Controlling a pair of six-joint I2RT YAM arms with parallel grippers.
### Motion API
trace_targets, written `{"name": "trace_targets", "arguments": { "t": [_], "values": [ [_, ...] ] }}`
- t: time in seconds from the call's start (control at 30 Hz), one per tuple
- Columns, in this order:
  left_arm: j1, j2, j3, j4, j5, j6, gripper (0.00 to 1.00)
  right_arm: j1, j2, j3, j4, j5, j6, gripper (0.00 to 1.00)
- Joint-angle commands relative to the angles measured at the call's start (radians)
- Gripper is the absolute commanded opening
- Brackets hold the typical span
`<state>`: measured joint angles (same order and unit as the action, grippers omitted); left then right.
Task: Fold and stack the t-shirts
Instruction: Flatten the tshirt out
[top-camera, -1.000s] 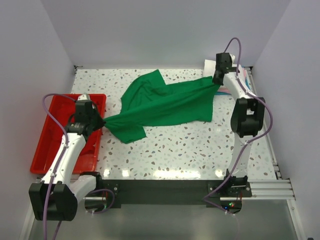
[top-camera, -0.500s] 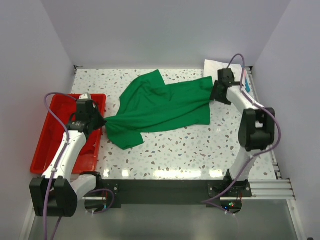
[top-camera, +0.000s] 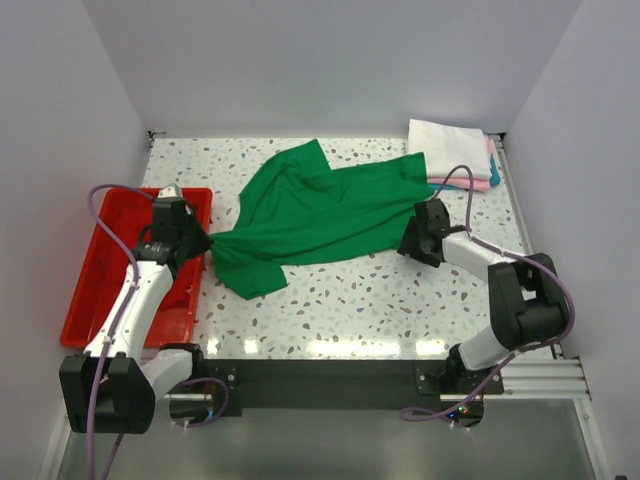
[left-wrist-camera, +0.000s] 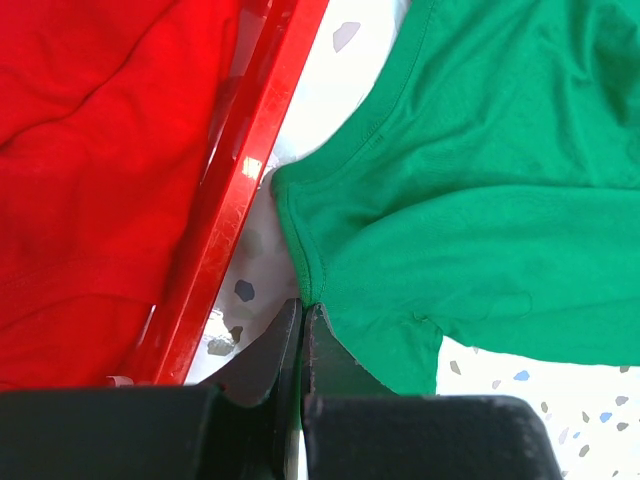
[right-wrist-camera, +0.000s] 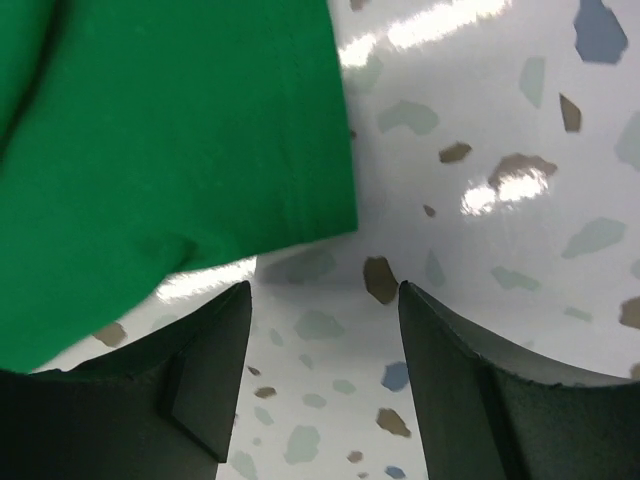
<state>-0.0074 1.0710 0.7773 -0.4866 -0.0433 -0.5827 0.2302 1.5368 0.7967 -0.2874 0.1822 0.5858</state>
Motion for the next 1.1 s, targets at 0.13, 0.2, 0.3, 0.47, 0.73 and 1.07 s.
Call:
{"name": "trace_targets", "arguments": {
  "t": [0.13,0.2,0.3,0.47,0.73,1.07],
  "values": [
    [0.007,-0.005,0.014,0.046,0.003,0.007,0.0,0.004,0.039,-0.036,0.229,0.06,0.115,0.62],
    [0.007,-0.002,0.014,0.046,0.003,0.009,0.0,0.006,0.061,-0.039,0.251,0.072,0.12,0.58],
    [0.007,0.004,0.016,0.048,0.003,0.009,0.0,0.004,0.118,-0.01,0.258,0.06,0.12,0.46],
    [0.007,0.006,0.025,0.042,0.0,0.009,0.0,0.003,0.123,0.025,0.2,0.074,0.103,0.17],
    [0.007,-0.023,0.053,0.008,-0.017,0.007,0.0,0.001,-0.134,0.101,-0.135,0.158,-0.032,0.0],
    [0.029,-0.002,0.05,0.022,-0.01,-0.005,0.0,-0.011,-0.155,0.193,-0.331,0.163,-0.149,0.37]
  ]
}}
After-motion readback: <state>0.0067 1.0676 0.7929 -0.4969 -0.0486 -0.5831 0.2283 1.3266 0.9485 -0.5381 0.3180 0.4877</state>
